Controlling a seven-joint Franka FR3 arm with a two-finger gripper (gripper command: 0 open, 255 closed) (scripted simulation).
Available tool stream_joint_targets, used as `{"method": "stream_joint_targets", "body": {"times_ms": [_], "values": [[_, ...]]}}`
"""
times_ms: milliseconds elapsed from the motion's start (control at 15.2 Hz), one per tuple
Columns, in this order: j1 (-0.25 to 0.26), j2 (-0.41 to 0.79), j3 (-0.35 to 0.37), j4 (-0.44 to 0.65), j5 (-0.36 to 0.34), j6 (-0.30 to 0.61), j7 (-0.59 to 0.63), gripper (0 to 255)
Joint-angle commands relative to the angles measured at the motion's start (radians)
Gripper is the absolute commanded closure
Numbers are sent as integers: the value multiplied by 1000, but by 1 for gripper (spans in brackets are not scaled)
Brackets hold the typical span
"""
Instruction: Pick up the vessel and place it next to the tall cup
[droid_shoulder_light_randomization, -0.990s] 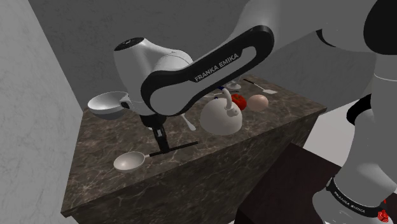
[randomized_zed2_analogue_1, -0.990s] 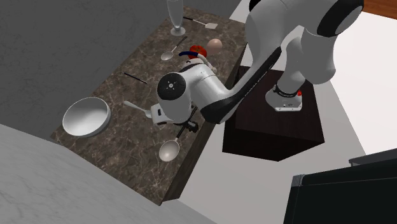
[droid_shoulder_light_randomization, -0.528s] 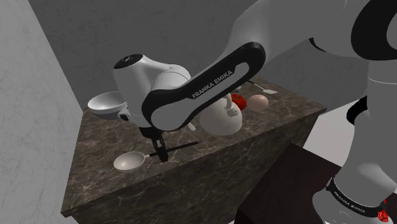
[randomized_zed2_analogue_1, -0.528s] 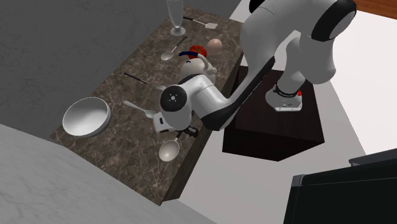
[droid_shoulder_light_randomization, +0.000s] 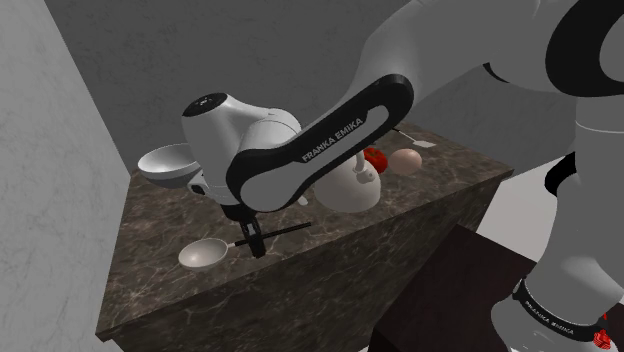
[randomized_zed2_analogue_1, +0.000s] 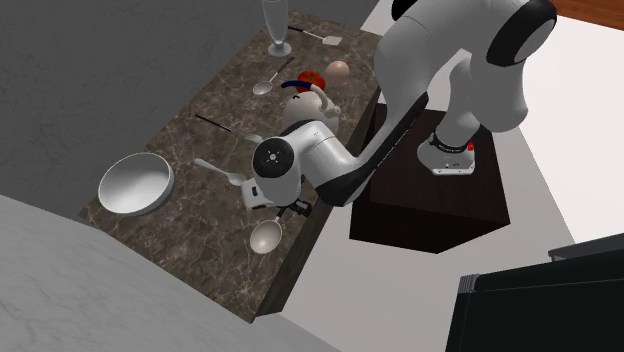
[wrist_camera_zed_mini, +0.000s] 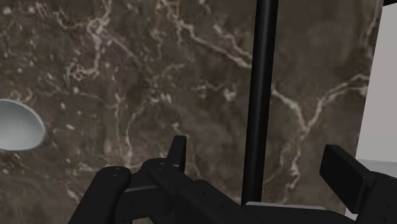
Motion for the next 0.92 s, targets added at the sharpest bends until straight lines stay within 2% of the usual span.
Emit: {"method": "stream_joint_targets", "body": {"times_ms": [0, 66, 660, 858], "values": [[0, 0, 0, 0, 0, 0, 0, 0], [0, 0, 0, 0, 0, 0, 0, 255], [0, 0, 0, 0, 0, 0, 0, 255], [-2, -18, 4, 15, 8, -32, -9, 255]]}}
